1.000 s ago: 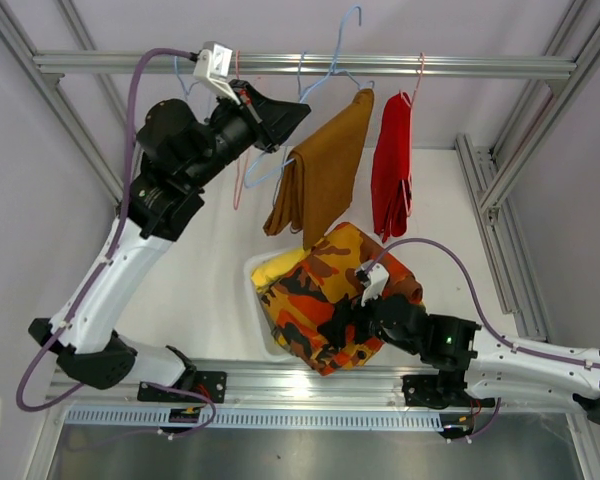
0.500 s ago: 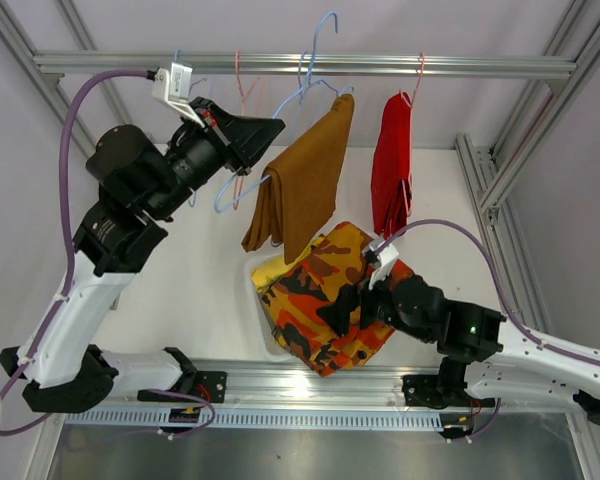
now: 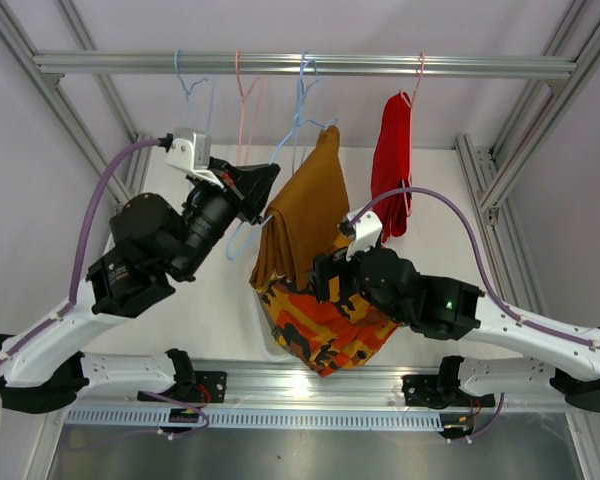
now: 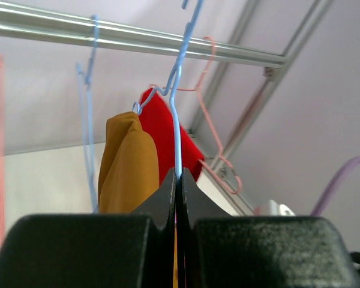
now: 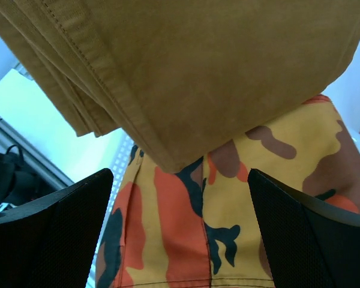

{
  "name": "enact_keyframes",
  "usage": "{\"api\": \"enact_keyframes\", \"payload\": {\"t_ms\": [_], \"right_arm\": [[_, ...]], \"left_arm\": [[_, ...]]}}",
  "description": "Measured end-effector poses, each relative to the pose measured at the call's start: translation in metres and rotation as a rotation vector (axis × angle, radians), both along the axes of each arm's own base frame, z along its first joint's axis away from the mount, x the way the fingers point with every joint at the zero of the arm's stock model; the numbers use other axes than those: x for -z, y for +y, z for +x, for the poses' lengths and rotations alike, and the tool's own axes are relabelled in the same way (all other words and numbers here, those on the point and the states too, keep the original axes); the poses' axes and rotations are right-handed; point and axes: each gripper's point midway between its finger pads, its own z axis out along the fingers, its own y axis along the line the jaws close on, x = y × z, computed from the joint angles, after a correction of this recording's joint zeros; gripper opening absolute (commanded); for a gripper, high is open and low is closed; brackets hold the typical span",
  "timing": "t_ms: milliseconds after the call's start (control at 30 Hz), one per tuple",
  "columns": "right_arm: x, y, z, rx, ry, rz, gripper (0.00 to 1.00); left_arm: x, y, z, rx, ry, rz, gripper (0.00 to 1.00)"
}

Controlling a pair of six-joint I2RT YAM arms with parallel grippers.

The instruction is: Remove the trousers from the hanger

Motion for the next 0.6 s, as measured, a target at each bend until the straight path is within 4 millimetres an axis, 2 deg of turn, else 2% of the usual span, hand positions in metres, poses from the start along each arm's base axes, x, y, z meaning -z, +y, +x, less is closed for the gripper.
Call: {"api": "enact_keyframes", "payload": {"t_ms": [300,600], "right_arm": [[0.0,0.002,0.001,0.019,-0.03,-0.028,1.0],[-0.007,0.014,0.007,0.015,-0.1,-0.042,1.0]], "left_arm": [[0.012,0.014,0.012,-0.319,-0.06,0.046,0.0],[0.038,0.022,0.02,-0.486,-0.016,0.056,0.0]]}}
